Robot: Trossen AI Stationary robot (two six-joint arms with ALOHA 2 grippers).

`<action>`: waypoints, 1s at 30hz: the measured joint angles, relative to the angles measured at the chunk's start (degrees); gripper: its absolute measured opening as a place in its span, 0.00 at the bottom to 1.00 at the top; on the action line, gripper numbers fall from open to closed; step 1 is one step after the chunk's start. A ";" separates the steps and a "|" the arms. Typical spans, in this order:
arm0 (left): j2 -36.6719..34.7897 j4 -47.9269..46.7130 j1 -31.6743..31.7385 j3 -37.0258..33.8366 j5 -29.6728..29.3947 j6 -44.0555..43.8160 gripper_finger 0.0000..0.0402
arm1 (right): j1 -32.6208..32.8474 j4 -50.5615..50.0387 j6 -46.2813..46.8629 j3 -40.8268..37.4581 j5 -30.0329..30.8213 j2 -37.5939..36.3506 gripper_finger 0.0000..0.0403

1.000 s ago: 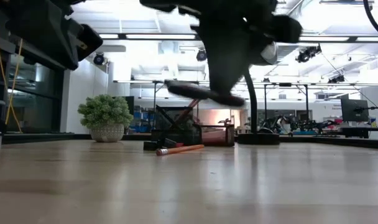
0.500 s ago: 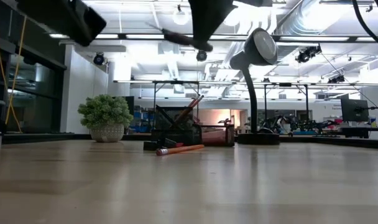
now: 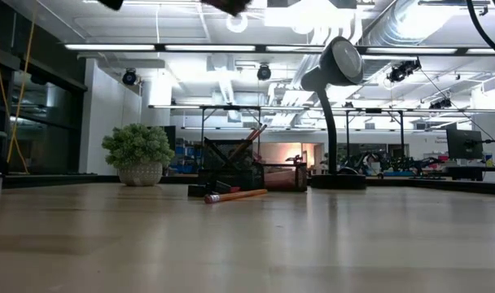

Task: Pick and place office supplies into organizer
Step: Put the black scissors into the desk organizer

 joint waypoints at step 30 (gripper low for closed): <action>-15.03 7.66 0.00 0.01 -12.47 8.27 0.01 | -7.72 38.11 -12.79 0.11 -4.04 -3.29 0.02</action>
